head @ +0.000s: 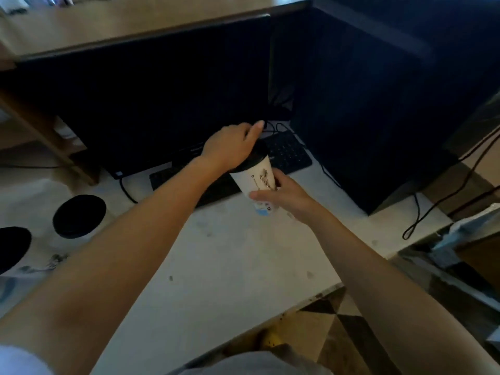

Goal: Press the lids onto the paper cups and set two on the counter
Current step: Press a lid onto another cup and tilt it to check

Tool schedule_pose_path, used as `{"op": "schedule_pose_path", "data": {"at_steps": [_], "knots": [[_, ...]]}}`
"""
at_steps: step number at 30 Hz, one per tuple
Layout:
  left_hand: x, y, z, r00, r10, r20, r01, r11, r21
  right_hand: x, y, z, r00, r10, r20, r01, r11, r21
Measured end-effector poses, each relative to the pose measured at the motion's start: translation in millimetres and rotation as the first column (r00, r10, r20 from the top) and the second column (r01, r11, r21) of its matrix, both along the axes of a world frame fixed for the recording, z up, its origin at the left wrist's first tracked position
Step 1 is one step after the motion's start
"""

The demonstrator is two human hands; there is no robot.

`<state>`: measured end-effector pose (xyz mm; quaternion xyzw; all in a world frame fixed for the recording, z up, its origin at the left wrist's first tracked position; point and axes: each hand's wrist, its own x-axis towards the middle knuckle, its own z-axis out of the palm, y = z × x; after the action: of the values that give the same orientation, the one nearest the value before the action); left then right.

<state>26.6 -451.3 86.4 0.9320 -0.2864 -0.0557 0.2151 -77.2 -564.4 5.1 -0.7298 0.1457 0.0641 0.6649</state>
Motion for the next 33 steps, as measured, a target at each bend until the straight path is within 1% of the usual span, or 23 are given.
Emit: {"op": "schedule_pose_path", "data": {"at_steps": [3,4,6,7,9,11,13,15,16,17,18,19,20,21,22,24,25,27,29,31,33], "knots": [[4.2,12.5,39.5,0.986,0.093,-0.140,-0.097,0.995,-0.023,4.1,5.0,36.6,0.998,-0.013,0.064,0.018,0.996,-0.088],[5.1,17.9,51.7,0.972,0.114,-0.208,-0.125,0.991,-0.044,5.6,7.7,47.2,0.996,-0.018,0.092,0.029,0.993,-0.117],[4.6,29.2,75.2,0.905,0.105,-0.413,-0.164,0.980,-0.112,9.0,13.9,67.1,0.987,-0.028,0.156,0.054,0.984,-0.167],[4.2,35.0,85.2,0.872,0.072,-0.484,-0.155,0.979,-0.134,11.3,16.5,74.8,0.980,-0.032,0.195,0.074,0.974,-0.214],[4.1,45.4,101.5,0.864,0.004,-0.504,-0.070,0.991,-0.113,15.9,23.0,89.9,0.961,-0.023,0.277,0.119,0.934,-0.338],[4.8,53.0,112.3,0.875,-0.031,-0.484,-0.020,0.995,-0.100,21.0,27.9,101.3,0.952,-0.010,0.305,0.154,0.878,-0.453],[6.3,57.5,118.8,0.880,-0.039,-0.473,-0.049,0.984,-0.171,22.2,31.9,113.9,0.951,-0.001,0.311,0.164,0.850,-0.501],[7.3,61.9,121.9,0.886,-0.058,-0.460,-0.081,0.958,-0.276,19.1,31.7,127.2,0.941,0.023,0.337,0.154,0.859,-0.489],[6.8,65.1,123.3,0.893,-0.079,-0.443,-0.075,0.944,-0.320,16.5,30.8,135.1,0.938,0.022,0.345,0.145,0.881,-0.450],[5.8,69.1,124.0,0.898,-0.100,-0.428,-0.068,0.930,-0.360,13.5,30.4,143.0,0.941,-0.010,0.338,0.143,0.918,-0.371],[4.3,73.6,124.7,0.901,-0.116,-0.417,-0.069,0.913,-0.403,11.3,29.4,149.9,0.948,-0.083,0.307,0.162,0.957,-0.241],[3.6,77.8,124.7,0.901,-0.130,-0.413,-0.076,0.891,-0.447,11.3,28.0,155.1,0.953,-0.175,0.247,0.202,0.975,-0.088],[2.0,81.5,124.1,0.903,-0.142,-0.406,-0.085,0.866,-0.492,11.9,27.4,158.7,0.951,-0.260,0.170,0.253,0.966,0.060],[0.8,84.9,122.4,0.909,-0.148,-0.389,-0.094,0.838,-0.538,12.6,27.3,160.3,0.947,-0.309,0.088,0.294,0.943,0.156],[-0.1,87.7,120.4,0.921,-0.145,-0.362,-0.104,0.803,-0.586,12.2,28.5,161.0,0.948,-0.317,0.011,0.308,0.927,0.214],[-3.3,92.7,116.4,0.947,-0.131,-0.294,-0.110,0.726,-0.678,9.2,33.0,159.8,0.963,-0.257,-0.085,0.271,0.915,0.300],[-6.4,95.6,114.7,0.964,-0.126,-0.234,-0.079,0.704,-0.706,6.7,35.9,159.3,0.971,-0.218,-0.103,0.240,0.912,0.333],[-13.0,101.4,111.3,0.990,-0.121,-0.065,0.042,0.718,-0.694,4.0,40.5,160.8,0.982,-0.162,-0.100,0.188,0.914,0.360],[-17.7,106.7,106.2,0.987,-0.155,0.044,0.144,0.725,-0.674,1.5,44.0,165.7,0.985,-0.155,-0.077,0.172,0.910,0.377],[-20.6,111.9,100.0,0.973,-0.221,0.065,0.204,0.694,-0.690,0.3,45.4,168.8,0.984,-0.170,-0.054,0.178,0.902,0.393],[-17.3,117.0,92.1,0.959,-0.282,0.035,0.225,0.676,-0.701,-0.8,46.5,168.5,0.978,-0.210,0.003,0.191,0.895,0.402]]}}
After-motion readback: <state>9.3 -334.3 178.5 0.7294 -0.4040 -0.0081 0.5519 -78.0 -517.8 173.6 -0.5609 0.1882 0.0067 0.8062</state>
